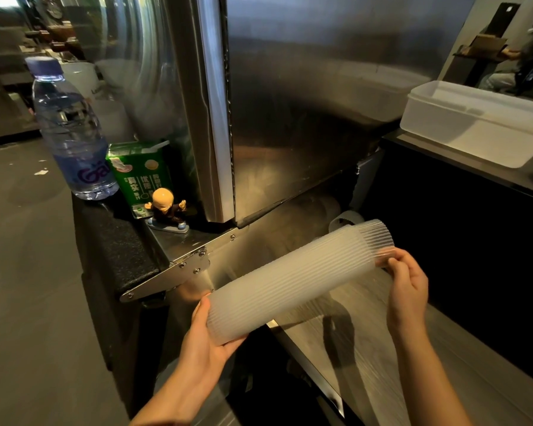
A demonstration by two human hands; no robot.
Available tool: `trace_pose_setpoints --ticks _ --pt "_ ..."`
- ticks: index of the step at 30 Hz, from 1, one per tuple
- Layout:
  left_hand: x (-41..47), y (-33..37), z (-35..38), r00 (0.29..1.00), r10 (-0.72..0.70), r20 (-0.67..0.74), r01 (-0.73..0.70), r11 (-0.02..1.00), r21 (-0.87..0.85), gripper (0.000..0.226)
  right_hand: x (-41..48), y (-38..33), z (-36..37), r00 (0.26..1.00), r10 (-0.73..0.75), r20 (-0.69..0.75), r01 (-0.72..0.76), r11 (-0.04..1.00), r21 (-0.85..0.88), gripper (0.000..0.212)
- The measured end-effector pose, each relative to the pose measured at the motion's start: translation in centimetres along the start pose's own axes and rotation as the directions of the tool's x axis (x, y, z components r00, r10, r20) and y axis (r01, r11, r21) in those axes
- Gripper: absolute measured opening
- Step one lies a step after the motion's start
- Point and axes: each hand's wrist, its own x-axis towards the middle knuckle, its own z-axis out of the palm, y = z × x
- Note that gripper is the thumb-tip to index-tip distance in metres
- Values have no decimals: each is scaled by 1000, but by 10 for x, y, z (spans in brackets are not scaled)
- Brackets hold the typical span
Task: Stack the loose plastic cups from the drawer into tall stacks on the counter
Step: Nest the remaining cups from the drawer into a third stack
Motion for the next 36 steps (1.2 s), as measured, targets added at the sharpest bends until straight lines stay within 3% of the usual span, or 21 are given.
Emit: trace_pose_setpoints --ticks 7,12,14,18,20,23,27,31,36 --pt "4 -1 -1 1000 -4 1 4 1000 -2 31 -8 2 4 986 105 131 -91 990 -109 37" --pt "6 -2 -2 1000 -15 6 16 1000 -8 35 -1 12 4 994 105 -35 -105 994 -1 32" --pt "6 -2 -2 1000 -15 13 15 1000 -10 37 3 28 7 993 105 -58 -113 981 -159 27" --pt "4 -1 0 1000 -21 15 21 999 -25 36 9 62 24 949 214 233 -34 803 -595 31" --pt "3 0 1 1000 -19 16 19 999 -28 36 9 65 34 902 269 339 47 719 -694 15" --pt "2 0 3 1000 -19 1 19 999 -31 35 10 70 39 885 278 373 83 694 -715 27" --pt "2 0 3 1000 -26 -11 26 999 -42 34 12 73 43 916 249 314 33 734 -679 8" --pt "3 0 3 999 -31 -10 30 999 -44 34 14 70 47 925 254 283 -16 769 -638 19" --pt "3 0 3 999 -31 -15 30 999 -40 33 14 65 43 923 212 321 101 672 -734 12"
